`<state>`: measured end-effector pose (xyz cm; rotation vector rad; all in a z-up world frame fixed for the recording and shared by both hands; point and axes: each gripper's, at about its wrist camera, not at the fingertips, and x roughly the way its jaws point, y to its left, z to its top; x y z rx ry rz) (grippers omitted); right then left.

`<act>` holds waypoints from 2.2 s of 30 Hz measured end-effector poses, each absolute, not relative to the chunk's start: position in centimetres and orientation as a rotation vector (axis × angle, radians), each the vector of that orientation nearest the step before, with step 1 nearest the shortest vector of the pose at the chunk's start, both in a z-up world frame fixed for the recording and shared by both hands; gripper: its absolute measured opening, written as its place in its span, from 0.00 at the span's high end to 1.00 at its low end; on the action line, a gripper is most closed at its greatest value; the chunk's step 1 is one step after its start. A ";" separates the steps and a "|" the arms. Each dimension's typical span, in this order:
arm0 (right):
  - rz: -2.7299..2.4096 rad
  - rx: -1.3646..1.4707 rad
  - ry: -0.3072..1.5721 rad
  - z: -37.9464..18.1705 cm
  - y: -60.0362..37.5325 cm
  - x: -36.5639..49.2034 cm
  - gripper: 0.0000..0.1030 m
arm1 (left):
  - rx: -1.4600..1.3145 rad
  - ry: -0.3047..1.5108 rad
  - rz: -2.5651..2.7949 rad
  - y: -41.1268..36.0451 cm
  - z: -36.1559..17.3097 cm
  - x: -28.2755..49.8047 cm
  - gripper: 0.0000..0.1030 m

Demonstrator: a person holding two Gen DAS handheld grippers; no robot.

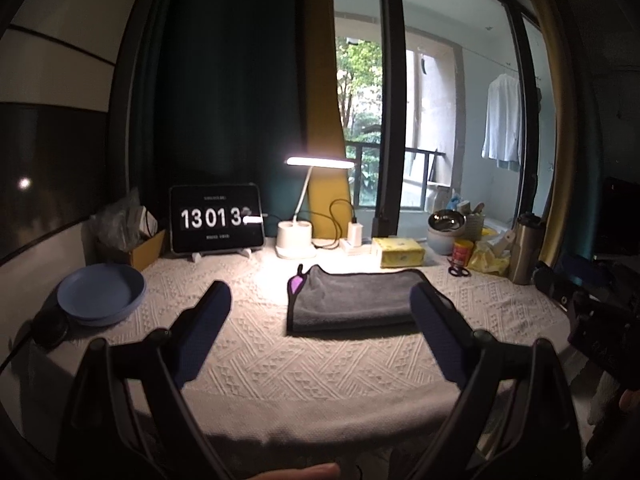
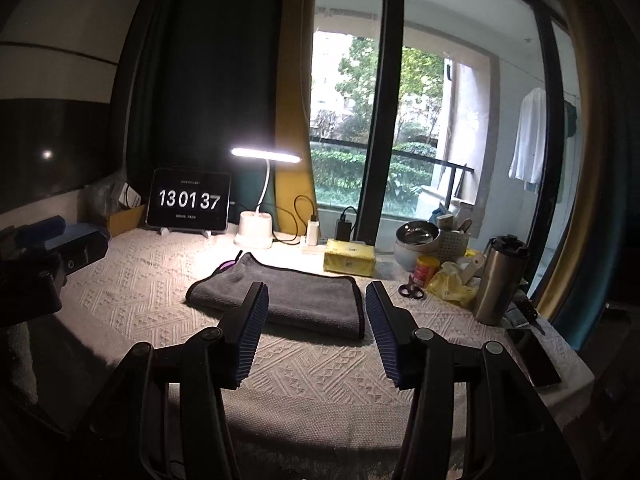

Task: Fold towel

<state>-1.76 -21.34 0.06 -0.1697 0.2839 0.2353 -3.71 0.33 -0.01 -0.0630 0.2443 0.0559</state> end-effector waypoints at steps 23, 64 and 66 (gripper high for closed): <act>0.226 -0.154 0.295 -0.3 -21.9 -2.3 0.48 | -0.050 0.222 0.055 -0.1 0.1 -4.7 0.11; 0.248 -0.163 0.320 -0.9 -21.1 -1.6 0.48 | -0.063 0.230 0.061 0.2 0.0 -4.9 0.11; 0.248 -0.163 0.323 -0.9 -21.1 -1.5 0.48 | -0.064 0.229 0.060 0.2 0.0 -4.9 0.11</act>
